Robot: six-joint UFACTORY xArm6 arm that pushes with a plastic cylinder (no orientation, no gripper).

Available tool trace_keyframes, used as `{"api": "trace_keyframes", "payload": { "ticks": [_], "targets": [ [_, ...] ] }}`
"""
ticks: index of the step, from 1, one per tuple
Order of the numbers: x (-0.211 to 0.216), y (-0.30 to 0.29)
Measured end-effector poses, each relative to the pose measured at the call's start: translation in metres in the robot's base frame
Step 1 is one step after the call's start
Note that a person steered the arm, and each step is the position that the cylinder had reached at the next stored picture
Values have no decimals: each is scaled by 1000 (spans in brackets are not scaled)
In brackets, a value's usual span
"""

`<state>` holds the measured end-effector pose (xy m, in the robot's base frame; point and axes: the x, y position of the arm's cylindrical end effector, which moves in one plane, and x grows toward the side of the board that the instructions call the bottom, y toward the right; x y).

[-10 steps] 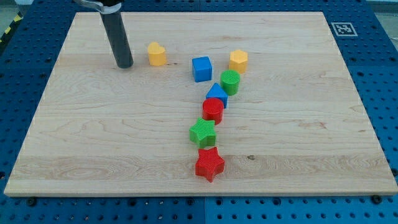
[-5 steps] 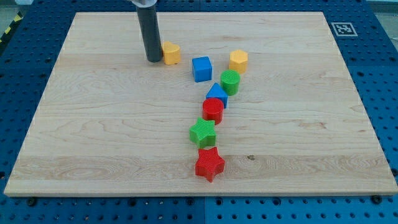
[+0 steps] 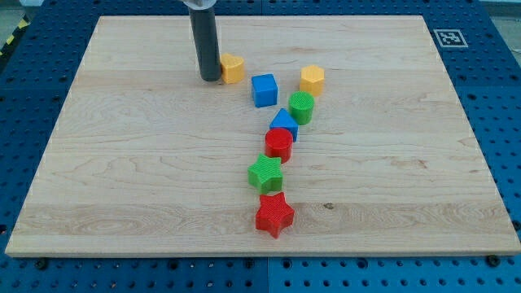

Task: Move the heart closer to the cube

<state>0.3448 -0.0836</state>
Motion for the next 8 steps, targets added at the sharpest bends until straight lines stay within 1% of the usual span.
{"api": "trace_keyframes", "payload": {
  "ticks": [3,6,7,8],
  "targets": [
    [-1,0],
    [-1,32],
    [-2,22],
    [-26,-7]
  ]
}}
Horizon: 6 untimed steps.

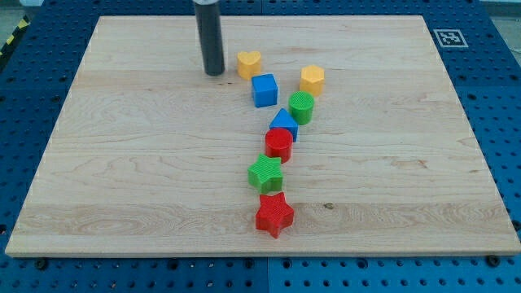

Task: Move the heart closer to the cube

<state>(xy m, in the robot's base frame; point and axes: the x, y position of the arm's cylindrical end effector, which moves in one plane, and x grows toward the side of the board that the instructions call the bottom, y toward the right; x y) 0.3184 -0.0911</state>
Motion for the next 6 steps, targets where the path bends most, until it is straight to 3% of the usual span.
{"api": "trace_keyframes", "payload": {
  "ticks": [1,2,3,6],
  "targets": [
    [-55,0],
    [-74,33],
    [-76,69],
    [-21,123]
  ]
}}
